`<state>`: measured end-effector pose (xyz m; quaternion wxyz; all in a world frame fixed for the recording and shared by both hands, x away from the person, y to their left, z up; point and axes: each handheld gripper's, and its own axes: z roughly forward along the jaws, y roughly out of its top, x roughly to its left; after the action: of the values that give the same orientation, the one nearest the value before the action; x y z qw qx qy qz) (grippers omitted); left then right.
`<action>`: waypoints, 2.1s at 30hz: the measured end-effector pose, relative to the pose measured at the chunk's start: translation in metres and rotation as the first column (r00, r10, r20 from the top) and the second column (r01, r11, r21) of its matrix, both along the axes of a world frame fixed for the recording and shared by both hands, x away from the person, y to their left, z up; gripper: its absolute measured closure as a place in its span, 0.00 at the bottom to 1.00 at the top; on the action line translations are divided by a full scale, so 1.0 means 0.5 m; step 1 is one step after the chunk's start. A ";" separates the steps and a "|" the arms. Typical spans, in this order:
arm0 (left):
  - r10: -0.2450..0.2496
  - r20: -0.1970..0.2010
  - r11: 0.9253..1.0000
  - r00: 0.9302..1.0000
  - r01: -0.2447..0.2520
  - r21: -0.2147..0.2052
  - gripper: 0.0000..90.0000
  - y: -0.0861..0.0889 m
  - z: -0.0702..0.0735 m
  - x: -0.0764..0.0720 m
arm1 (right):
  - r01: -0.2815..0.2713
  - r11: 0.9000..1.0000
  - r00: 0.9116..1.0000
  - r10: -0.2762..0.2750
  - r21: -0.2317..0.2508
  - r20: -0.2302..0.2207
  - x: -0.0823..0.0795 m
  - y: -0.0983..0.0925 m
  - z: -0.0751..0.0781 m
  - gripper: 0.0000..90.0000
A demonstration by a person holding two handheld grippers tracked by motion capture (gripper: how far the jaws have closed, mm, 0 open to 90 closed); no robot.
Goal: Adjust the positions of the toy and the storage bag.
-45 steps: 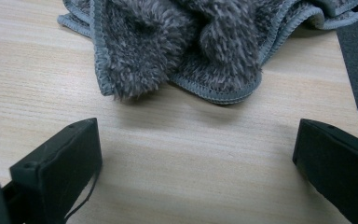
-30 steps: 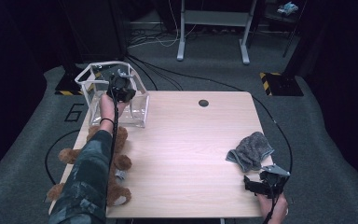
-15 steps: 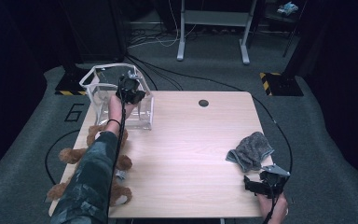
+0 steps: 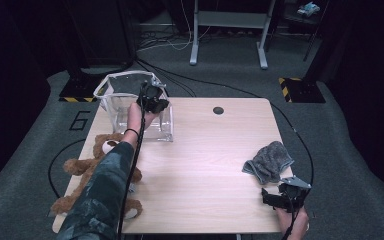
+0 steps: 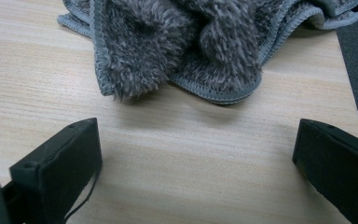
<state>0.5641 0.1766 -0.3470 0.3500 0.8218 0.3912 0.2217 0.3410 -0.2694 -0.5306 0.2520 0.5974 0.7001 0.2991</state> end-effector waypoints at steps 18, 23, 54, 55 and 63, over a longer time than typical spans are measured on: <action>-0.042 0.012 0.999 0.999 0.041 0.010 0.76 -0.092 0.025 -0.013 | 0.001 1.000 1.000 -0.001 0.001 -0.001 0.000 0.000 0.000 0.01; 0.070 0.028 0.997 0.997 -0.070 -0.016 0.49 -0.041 0.036 -0.004 | 0.004 1.000 1.000 -0.004 0.002 -0.004 -0.001 0.001 0.000 0.01; 0.016 -0.082 1.000 0.996 -0.017 -0.013 0.88 -0.062 -0.016 -0.012 | 0.004 1.000 1.000 -0.004 0.002 -0.004 -0.001 0.001 0.000 0.01; 0.010 -0.089 1.000 0.996 -0.012 -0.017 0.88 -0.067 -0.016 -0.013 | 0.000 1.000 1.000 0.000 0.000 0.000 0.000 0.000 0.000 0.01; -0.018 -0.086 1.000 0.996 0.017 -0.012 0.88 -0.115 -0.013 -0.033 | 0.002 1.000 1.000 -0.002 0.000 0.000 0.000 0.000 0.000 0.01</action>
<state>0.5474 0.1188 -0.3536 0.3391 0.8320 0.4001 0.1809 0.3410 -0.2693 -0.5305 0.2523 0.5979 0.6997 0.2988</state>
